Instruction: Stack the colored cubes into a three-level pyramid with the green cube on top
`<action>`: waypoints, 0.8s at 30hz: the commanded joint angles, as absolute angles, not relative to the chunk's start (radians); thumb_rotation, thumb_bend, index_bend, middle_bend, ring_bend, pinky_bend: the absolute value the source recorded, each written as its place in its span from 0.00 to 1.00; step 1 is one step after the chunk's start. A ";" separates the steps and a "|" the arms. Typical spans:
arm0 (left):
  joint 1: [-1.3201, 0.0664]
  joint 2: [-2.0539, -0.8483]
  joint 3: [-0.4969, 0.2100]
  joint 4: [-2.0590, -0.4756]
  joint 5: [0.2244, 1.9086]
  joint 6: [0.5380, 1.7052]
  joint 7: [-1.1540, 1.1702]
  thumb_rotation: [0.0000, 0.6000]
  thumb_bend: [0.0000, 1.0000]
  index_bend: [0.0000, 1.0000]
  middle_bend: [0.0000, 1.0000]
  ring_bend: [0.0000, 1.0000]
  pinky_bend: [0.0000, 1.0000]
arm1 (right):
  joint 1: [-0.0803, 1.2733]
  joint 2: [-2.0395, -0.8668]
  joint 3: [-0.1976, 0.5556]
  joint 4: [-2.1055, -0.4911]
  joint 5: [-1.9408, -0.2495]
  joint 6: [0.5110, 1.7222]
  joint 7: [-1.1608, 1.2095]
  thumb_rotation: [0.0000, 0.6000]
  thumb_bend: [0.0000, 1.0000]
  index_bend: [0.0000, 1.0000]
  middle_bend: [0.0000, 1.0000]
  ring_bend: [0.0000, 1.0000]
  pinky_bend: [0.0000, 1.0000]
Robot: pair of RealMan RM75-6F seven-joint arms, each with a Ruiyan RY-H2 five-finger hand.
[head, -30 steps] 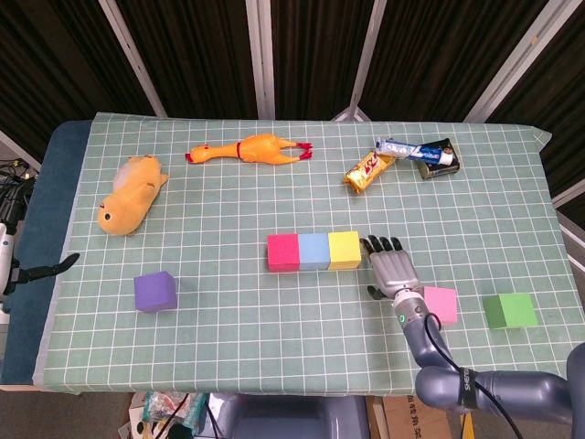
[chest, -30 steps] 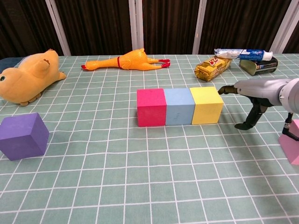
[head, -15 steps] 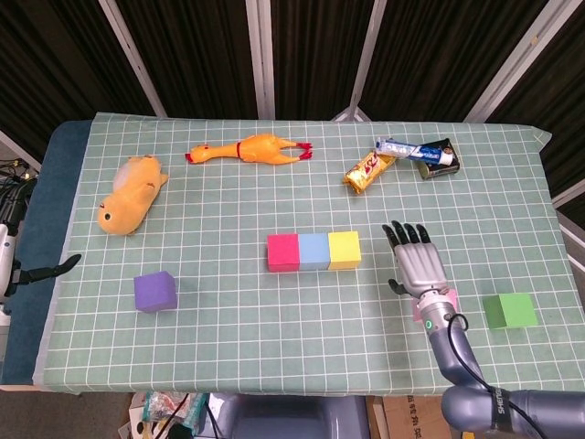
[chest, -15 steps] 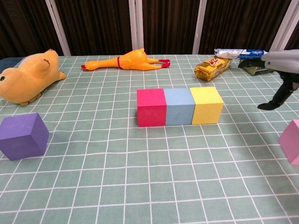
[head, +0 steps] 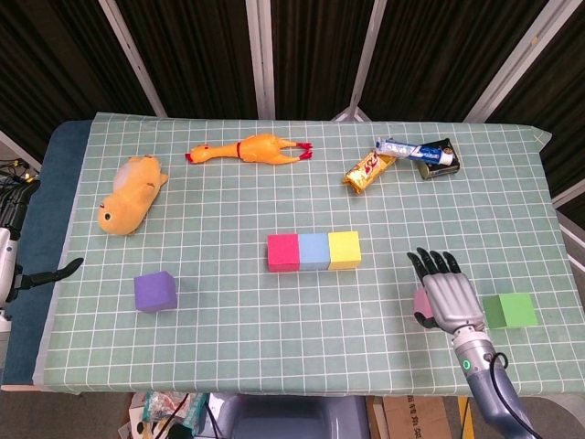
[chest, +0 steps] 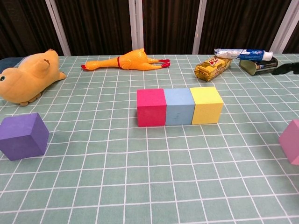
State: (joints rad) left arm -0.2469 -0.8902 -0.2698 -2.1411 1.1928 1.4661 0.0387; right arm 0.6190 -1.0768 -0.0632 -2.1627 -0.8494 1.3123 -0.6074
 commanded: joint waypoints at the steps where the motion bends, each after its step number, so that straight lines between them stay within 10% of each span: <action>1: -0.245 -0.890 -0.269 -2.144 1.198 1.470 0.040 1.00 0.07 0.00 0.05 0.02 0.07 | 0.592 -1.082 -0.097 -2.159 -0.880 1.295 -0.616 1.00 0.26 0.00 0.00 0.00 0.00; 24: -0.241 -0.889 -0.267 -2.141 1.209 1.472 0.026 1.00 0.07 0.00 0.05 0.02 0.07 | 0.551 -1.175 -0.056 -1.946 -0.745 1.201 -0.582 1.00 0.26 0.00 0.23 0.13 0.00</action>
State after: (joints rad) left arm -0.2411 -0.8884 -0.2673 -2.1408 1.2087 1.4716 0.0263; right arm 0.5539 -1.1719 -0.0590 -1.9524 -0.7463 1.2041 -0.5851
